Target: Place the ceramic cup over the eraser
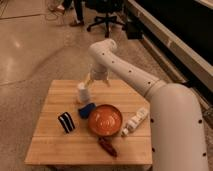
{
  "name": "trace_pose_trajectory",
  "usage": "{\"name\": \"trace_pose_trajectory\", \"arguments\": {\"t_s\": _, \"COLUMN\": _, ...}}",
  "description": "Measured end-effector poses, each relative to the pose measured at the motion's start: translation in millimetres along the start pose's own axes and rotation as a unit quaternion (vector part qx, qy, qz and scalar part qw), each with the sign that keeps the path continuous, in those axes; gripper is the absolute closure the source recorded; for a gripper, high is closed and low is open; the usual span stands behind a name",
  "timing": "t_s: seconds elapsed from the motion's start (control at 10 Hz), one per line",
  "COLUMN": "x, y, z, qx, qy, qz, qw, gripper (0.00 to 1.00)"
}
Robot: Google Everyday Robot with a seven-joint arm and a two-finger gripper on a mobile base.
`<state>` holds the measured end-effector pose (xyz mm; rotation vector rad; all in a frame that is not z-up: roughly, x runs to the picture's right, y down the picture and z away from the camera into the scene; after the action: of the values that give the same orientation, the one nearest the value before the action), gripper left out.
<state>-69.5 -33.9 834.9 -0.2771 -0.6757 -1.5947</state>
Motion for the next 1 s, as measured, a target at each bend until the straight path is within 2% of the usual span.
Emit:
{"name": "trace_pose_trajectory", "arguments": {"t_s": 0.2, "x": 13, "y": -21, "z": 5, "qx": 0.007, "qy": 0.013, "qz": -0.023, "qw": 0.9996, "gripper": 0.20}}
{"name": "trace_pose_trajectory", "arguments": {"t_s": 0.4, "x": 26, "y": -37, "z": 15, "qx": 0.002, "qy": 0.033, "qz": -0.047, "qw": 0.9983, "gripper": 0.20}}
{"name": "trace_pose_trajectory", "arguments": {"t_s": 1.0, "x": 23, "y": -71, "z": 50, "qx": -0.008, "qy": 0.041, "qz": -0.091, "qw": 0.9950, "gripper": 0.20}}
